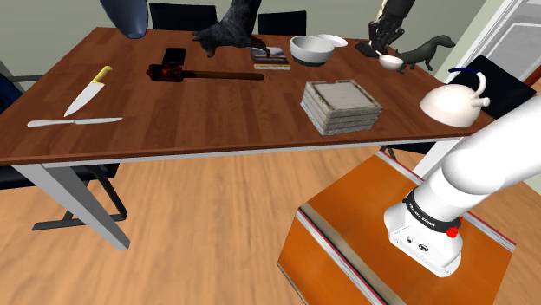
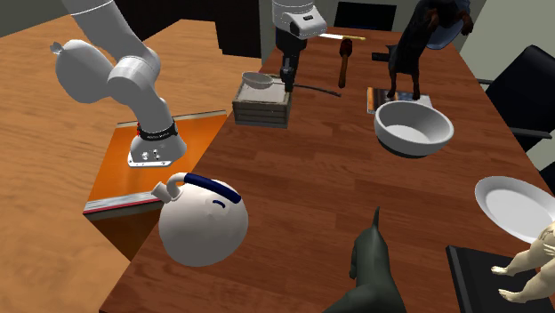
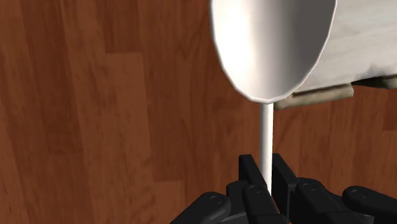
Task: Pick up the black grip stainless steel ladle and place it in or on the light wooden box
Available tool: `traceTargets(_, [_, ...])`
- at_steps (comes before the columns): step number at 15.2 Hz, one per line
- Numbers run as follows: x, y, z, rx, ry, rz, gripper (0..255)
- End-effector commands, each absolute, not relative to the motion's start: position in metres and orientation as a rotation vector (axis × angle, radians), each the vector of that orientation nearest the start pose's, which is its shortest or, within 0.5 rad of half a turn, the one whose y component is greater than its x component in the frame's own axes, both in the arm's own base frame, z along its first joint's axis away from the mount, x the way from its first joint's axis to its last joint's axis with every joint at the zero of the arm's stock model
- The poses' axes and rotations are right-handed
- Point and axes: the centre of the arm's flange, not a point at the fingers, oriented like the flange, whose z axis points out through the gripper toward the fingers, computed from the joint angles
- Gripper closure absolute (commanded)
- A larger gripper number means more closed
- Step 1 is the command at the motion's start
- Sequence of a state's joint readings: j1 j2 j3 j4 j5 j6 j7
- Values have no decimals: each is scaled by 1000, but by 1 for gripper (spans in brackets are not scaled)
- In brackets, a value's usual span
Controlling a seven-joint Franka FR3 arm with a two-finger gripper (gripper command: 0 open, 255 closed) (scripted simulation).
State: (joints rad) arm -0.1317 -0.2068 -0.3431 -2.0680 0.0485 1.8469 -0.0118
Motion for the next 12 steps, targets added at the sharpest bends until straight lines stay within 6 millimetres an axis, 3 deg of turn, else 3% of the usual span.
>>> traceTargets(1, [432,-207,516,-2940,705,-3,255])
traceTargets(12, [399,-65,521,-2940,705,-3,255])
